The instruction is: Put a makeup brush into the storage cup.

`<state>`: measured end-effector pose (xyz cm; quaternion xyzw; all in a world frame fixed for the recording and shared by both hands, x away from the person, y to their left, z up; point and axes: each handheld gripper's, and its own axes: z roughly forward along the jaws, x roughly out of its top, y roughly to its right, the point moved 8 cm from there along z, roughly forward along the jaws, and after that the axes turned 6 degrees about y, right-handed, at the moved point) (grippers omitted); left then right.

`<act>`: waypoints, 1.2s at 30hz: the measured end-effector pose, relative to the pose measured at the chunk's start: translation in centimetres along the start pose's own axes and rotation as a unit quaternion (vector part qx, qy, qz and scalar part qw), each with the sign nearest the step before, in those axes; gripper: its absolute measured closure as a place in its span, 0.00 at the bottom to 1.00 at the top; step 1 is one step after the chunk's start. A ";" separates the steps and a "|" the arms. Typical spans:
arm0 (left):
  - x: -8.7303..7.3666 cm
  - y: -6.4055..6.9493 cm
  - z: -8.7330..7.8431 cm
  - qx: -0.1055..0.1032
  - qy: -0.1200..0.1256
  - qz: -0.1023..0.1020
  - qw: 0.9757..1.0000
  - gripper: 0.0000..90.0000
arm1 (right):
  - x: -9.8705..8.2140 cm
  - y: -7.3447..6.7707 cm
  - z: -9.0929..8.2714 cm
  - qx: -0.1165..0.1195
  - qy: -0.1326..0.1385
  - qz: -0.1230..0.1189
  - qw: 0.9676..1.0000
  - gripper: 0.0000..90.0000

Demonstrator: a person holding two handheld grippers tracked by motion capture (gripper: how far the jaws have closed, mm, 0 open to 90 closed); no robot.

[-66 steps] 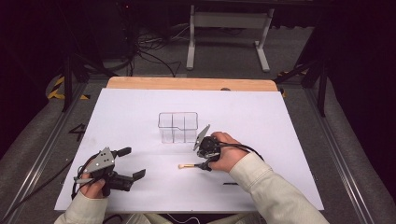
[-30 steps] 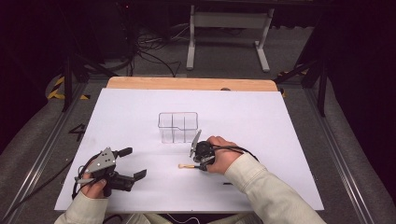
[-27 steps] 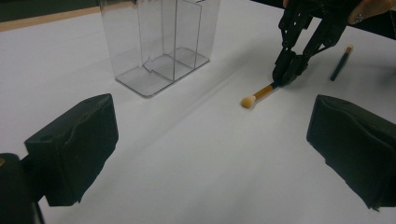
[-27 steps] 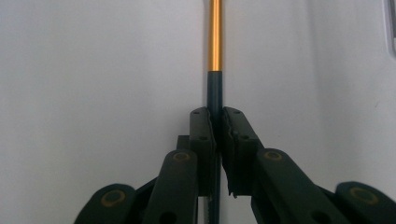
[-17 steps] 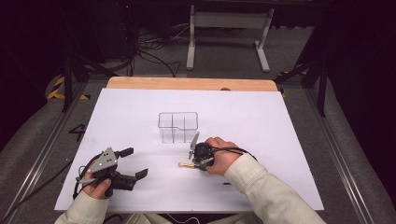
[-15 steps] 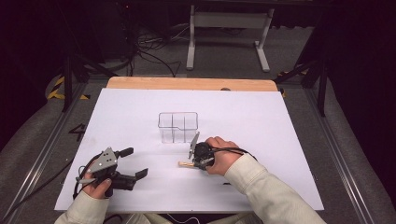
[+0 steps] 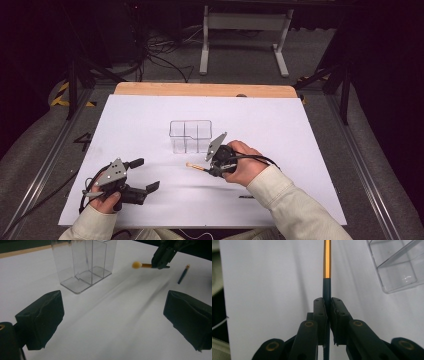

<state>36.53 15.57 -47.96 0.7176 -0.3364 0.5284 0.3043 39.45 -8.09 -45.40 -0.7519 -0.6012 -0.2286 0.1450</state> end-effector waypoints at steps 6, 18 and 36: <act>0.0 0.1 0.0 -0.002 -0.002 -0.002 1.000 0.04 | 1.1 -0.3 -1.5 -0.011 0.069 0.009 0.998 0.93; 0.0 0.2 0.1 -0.001 0.001 0.001 1.000 0.04 | 1.8 0.1 -3.4 -0.032 0.186 0.046 0.981 0.93; 0.1 0.1 0.0 0.001 0.001 0.004 1.000 0.04 | 2.5 0.0 -5.1 -0.063 0.321 0.091 0.941 0.93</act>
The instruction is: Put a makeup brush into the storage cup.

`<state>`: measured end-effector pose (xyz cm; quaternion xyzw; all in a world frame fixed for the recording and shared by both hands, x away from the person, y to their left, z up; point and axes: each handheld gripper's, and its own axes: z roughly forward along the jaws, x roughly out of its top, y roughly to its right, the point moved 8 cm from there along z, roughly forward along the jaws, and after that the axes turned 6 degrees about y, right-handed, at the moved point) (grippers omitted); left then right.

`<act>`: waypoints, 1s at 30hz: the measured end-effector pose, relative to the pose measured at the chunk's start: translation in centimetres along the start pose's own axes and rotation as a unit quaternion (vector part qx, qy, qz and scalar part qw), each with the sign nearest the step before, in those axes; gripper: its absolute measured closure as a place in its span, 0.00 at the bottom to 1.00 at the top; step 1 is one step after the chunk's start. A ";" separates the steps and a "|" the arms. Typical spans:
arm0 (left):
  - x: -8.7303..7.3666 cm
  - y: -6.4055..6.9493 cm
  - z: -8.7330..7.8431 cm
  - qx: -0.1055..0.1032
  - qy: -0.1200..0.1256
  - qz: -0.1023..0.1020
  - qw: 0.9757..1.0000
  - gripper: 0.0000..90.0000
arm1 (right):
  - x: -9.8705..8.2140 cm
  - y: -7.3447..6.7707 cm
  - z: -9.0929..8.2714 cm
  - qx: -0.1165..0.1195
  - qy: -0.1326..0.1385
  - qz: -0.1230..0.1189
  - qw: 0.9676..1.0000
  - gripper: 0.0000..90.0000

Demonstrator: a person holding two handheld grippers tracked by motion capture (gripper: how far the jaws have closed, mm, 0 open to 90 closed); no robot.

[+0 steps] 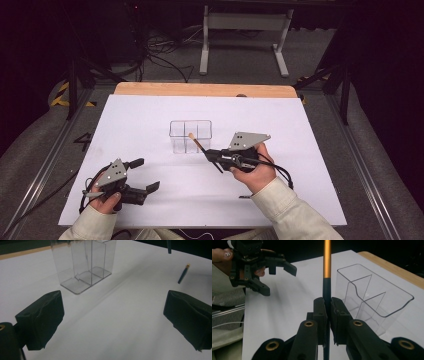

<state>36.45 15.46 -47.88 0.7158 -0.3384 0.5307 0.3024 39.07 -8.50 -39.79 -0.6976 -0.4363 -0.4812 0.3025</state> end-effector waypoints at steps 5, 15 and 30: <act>0.0 0.0 0.0 -0.001 0.000 0.001 1.000 0.04 | 0.0 0.1 0.1 -0.006 0.026 0.002 1.000 0.93; 0.1 0.1 -0.1 -0.001 0.008 0.005 1.000 0.04 | 0.4 0.1 0.4 -0.021 0.080 0.009 0.997 0.93; 0.1 0.2 -0.1 -0.002 0.014 0.003 1.000 0.05 | 1.4 0.5 0.0 -0.048 0.138 0.008 0.989 0.93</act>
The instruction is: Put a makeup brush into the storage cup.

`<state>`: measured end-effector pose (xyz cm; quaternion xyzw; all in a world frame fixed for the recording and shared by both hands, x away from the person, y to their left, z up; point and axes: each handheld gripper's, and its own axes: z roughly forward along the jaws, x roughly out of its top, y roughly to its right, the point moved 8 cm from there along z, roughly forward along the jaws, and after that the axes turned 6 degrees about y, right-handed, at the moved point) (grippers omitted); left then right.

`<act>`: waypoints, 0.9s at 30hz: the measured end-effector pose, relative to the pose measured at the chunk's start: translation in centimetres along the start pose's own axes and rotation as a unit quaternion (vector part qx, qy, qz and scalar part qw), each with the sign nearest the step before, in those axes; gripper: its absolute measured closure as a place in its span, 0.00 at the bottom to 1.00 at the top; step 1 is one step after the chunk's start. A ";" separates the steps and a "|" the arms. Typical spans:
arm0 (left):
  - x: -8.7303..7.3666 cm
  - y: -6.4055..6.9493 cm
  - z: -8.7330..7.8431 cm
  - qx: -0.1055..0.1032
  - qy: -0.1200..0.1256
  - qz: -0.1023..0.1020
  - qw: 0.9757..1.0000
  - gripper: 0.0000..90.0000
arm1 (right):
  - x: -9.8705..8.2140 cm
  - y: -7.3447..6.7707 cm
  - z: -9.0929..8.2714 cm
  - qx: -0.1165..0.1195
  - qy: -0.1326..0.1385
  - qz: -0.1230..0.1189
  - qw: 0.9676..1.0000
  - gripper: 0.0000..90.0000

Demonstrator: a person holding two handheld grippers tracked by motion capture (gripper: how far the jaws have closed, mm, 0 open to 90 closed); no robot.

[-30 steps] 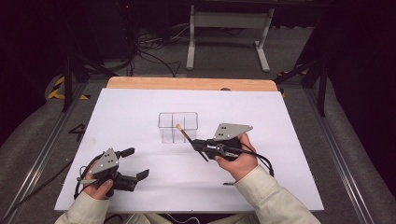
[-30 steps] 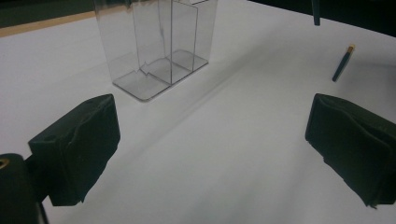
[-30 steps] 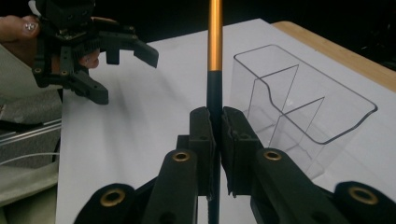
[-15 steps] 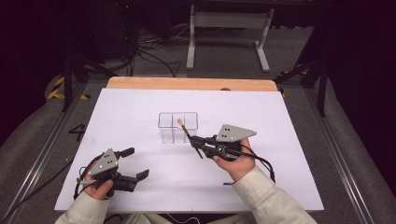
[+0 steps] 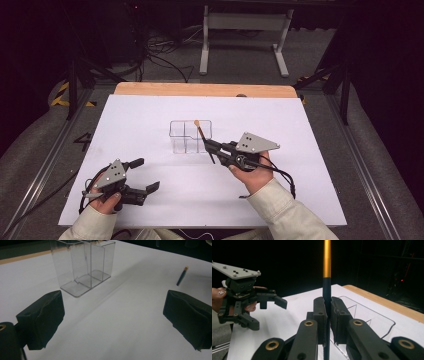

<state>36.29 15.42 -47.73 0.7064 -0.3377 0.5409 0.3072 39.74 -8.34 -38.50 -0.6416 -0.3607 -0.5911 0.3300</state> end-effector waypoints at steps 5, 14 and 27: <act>0.0 0.0 0.0 0.001 0.000 0.000 1.000 0.05 | 0.1 0.2 0.0 -0.006 0.013 0.007 1.000 0.93; 0.0 0.0 0.0 0.000 0.000 0.000 1.000 0.05 | 0.3 0.6 0.3 -0.018 0.025 0.010 0.999 0.93; -0.2 0.0 -0.2 0.002 -0.002 -0.002 1.000 0.05 | 0.1 2.0 1.8 -0.037 0.019 0.017 0.999 0.93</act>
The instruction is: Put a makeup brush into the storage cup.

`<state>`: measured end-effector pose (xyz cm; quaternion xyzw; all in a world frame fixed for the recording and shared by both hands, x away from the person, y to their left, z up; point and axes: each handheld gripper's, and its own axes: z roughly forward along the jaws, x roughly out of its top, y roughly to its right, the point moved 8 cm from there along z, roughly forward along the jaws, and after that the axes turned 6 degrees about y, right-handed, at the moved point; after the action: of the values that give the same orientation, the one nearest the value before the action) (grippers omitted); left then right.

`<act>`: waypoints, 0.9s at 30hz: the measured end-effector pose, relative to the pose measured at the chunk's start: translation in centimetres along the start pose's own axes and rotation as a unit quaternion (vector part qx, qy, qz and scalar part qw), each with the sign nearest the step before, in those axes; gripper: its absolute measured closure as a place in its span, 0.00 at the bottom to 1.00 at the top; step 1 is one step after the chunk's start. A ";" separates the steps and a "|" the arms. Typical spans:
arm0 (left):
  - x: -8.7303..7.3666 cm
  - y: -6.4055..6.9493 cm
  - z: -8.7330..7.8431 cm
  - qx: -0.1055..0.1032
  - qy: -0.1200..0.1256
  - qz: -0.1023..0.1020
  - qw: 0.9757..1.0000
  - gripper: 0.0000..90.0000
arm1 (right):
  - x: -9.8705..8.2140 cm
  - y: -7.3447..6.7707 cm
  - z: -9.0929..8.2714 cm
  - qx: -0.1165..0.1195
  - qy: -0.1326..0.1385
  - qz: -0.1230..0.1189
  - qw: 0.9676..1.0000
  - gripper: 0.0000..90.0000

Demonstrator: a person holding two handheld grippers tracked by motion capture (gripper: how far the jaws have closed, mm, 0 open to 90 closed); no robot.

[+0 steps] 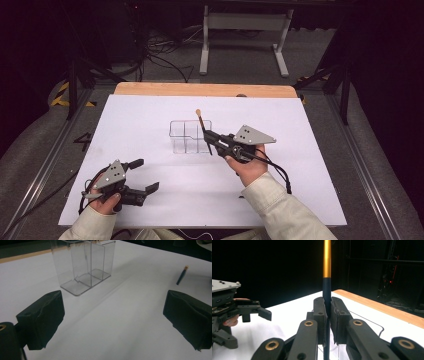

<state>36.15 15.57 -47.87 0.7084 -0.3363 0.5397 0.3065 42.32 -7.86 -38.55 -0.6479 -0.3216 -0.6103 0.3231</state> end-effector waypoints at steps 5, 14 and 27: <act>0.0 -0.1 -0.1 0.001 -0.002 0.003 1.000 0.05 | 0.2 0.1 0.8 -0.002 -0.002 -0.003 1.000 0.93; 0.0 0.0 0.0 -0.003 -0.002 0.000 1.000 0.05 | 0.3 0.3 2.4 -0.002 -0.007 0.003 1.000 0.93; 0.1 -0.1 0.1 -0.006 0.001 0.002 1.000 0.05 | 0.6 0.9 4.6 -0.010 -0.006 0.013 1.000 0.93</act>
<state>36.26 15.52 -47.83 0.7051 -0.3408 0.5391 0.3101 45.75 -4.68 -38.18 -0.6586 -0.3087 -0.6057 0.3225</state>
